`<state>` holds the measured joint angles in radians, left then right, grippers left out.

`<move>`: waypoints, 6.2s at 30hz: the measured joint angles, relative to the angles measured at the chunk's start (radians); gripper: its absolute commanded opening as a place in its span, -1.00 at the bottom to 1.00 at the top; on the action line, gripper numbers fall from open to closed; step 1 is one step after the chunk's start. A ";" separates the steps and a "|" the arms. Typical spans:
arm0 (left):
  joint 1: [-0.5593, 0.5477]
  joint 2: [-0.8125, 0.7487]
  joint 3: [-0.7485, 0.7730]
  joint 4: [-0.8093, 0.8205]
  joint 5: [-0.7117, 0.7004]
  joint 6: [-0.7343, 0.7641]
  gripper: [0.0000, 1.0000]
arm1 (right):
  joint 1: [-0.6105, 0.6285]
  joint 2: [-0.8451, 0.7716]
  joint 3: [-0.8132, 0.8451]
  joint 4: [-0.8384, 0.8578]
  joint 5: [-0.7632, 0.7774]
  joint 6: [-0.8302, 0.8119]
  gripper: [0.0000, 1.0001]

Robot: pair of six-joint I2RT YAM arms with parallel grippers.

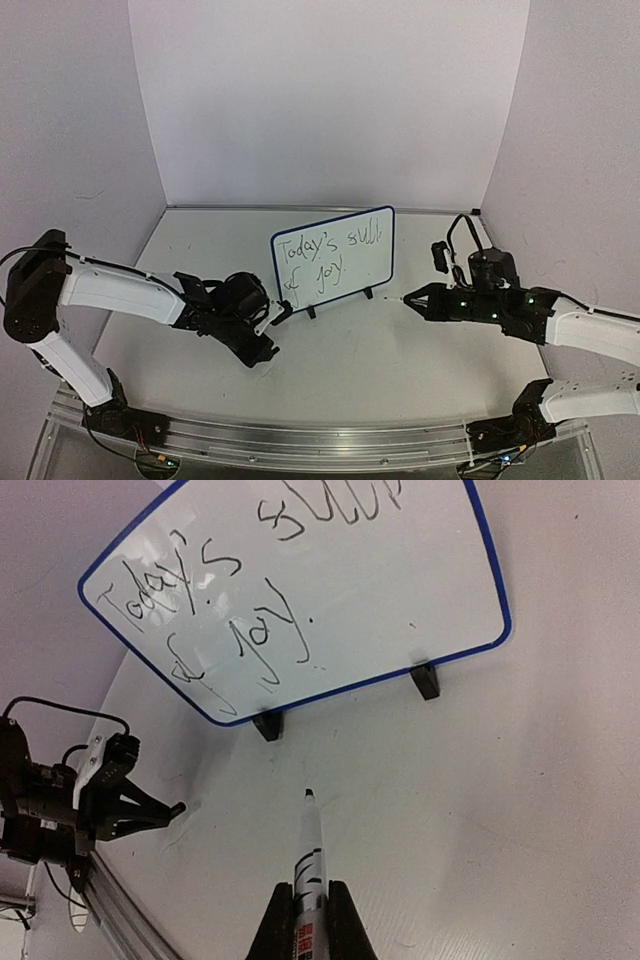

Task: Write a sentence on the whiteboard
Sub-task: Pick up the pen cap from the center of the board, then insert the whiteboard marker without the cap into the pen cap.

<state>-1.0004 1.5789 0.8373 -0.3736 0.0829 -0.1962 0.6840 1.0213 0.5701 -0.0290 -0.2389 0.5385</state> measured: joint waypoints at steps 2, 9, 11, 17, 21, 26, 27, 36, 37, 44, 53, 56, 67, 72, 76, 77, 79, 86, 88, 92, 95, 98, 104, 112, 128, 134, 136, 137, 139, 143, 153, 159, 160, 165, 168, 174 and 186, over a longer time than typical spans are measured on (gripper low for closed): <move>0.000 -0.043 0.001 -0.004 0.029 0.021 -1.00 | -0.039 0.029 0.010 -0.005 -0.106 -0.014 -1.00; -0.001 -0.133 0.026 0.016 0.175 0.101 -1.00 | -0.088 0.188 0.096 -0.004 -0.485 -0.059 -1.00; -0.002 -0.141 0.027 0.029 0.218 0.119 -1.00 | -0.088 0.238 0.107 0.015 -0.581 -0.058 -1.00; -0.016 -0.143 0.030 0.041 0.319 0.153 -1.00 | -0.088 0.337 0.109 0.093 -0.813 -0.017 -1.00; -0.022 -0.143 0.047 0.043 0.369 0.171 -1.00 | -0.088 0.377 0.116 0.125 -0.897 0.003 -1.00; -0.025 -0.142 0.068 0.051 0.409 0.174 -1.00 | -0.078 0.416 0.142 0.149 -0.937 0.015 -1.00; -0.025 -0.142 0.071 0.051 0.414 0.174 -1.00 | -0.075 0.420 0.145 0.152 -0.939 0.016 -1.00; -0.027 -0.136 0.079 0.063 0.444 0.174 -1.00 | -0.039 0.459 0.173 0.192 -0.948 0.035 -1.00; -0.027 -0.136 0.079 0.063 0.445 0.174 -1.00 | -0.034 0.467 0.177 0.198 -0.948 0.038 -1.00; -0.027 -0.136 0.079 0.066 0.449 0.174 -1.00 | -0.010 0.507 0.195 0.219 -0.948 0.046 -1.00; -0.027 -0.133 0.079 0.068 0.447 0.174 -1.00 | 0.009 0.536 0.210 0.237 -0.948 0.058 -1.00; -0.027 -0.133 0.079 0.068 0.446 0.174 -1.00 | 0.016 0.543 0.213 0.245 -0.949 0.061 -1.00; -0.027 -0.133 0.079 0.068 0.444 0.174 -1.00 | 0.027 0.560 0.224 0.257 -0.952 0.065 -1.00; -0.027 -0.133 0.079 0.068 0.438 0.174 -1.00 | 0.030 0.570 0.225 0.260 -0.952 0.065 -1.00; -0.028 -0.133 0.079 0.068 0.438 0.174 -1.00 | 0.030 0.576 0.225 0.261 -0.952 0.065 -1.00; -0.028 -0.133 0.079 0.068 0.438 0.174 -1.00 | 0.030 0.578 0.226 0.261 -0.952 0.065 -1.00; -0.028 -0.133 0.079 0.068 0.438 0.174 -1.00 | 0.031 0.581 0.226 0.261 -0.952 0.065 -1.00; -0.028 -0.133 0.079 0.068 0.438 0.174 -1.00 | 0.035 0.587 0.232 0.265 -0.953 0.065 -1.00; -0.028 -0.133 0.079 0.068 0.438 0.174 -1.00 | 0.035 0.590 0.237 0.266 -0.953 0.066 -1.00; -0.028 -0.133 0.079 0.068 0.438 0.174 -1.00 | 0.037 0.596 0.242 0.269 -0.955 0.066 -1.00; -0.028 -0.133 0.079 0.069 0.438 0.174 -1.00 | 0.040 0.600 0.242 0.269 -0.956 0.066 -1.00; -0.028 -0.134 0.079 0.069 0.438 0.174 -1.00 | 0.044 0.607 0.244 0.269 -0.959 0.066 -1.00; -0.028 -0.134 0.079 0.070 0.438 0.174 -1.00 | 0.048 0.621 0.255 0.268 -0.961 0.066 -1.00; -0.034 -0.142 0.079 0.094 0.439 0.172 -1.00 | 0.071 0.639 0.284 0.271 -0.969 0.066 -1.00; -0.039 -0.146 0.076 0.145 0.468 0.100 -1.00 | 0.094 0.647 0.303 0.265 -0.986 0.068 -1.00; -0.039 -0.146 0.076 0.146 0.487 0.081 -1.00 | 0.098 0.647 0.303 0.263 -0.997 0.067 -1.00; -0.039 -0.146 0.076 0.147 0.494 0.072 -1.00 | 0.100 0.647 0.303 0.262 -1.000 0.065 -1.00; -0.039 -0.146 0.076 0.146 0.497 0.067 -1.00 | 0.101 0.647 0.303 0.261 -1.001 0.065 -1.00; -0.039 -0.146 0.076 0.146 0.502 0.064 -1.00 | 0.102 0.647 0.303 0.260 -1.003 0.064 -1.00; -0.039 -0.146 0.076 0.147 0.506 0.063 -1.00 | 0.103 0.647 0.304 0.260 -1.006 0.064 -1.00; -0.039 -0.146 0.076 0.148 0.517 0.056 -1.00 | 0.109 0.647 0.306 0.257 -1.008 0.064 -1.00; -0.040 -0.146 0.076 0.149 0.517 0.048 -1.00 | 0.112 0.647 0.307 0.257 -1.008 0.065 -1.00; -0.040 -0.146 0.076 0.152 0.517 0.046 -1.00 | 0.112 0.647 0.307 0.258 -1.007 0.065 -1.00; -0.040 -0.145 0.076 0.154 0.517 0.042 -1.00 | 0.113 0.647 0.307 0.260 -1.008 0.067 -1.00; -0.040 -0.145 0.076 0.154 0.517 0.042 -1.00 | 0.113 0.647 0.307 0.260 -1.007 0.069 -1.00; -0.040 -0.145 0.077 0.143 0.506 0.049 -0.51 | 0.116 0.646 0.307 0.260 -0.991 0.069 -1.00; -0.002 -0.295 -0.022 0.237 0.179 -0.038 0.26 | -0.077 0.478 0.234 0.131 -0.718 0.009 -1.00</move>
<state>-1.0024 1.2842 0.8157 -0.1369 0.2617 -0.2345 0.6067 1.4991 0.8037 0.1016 -0.9567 0.5478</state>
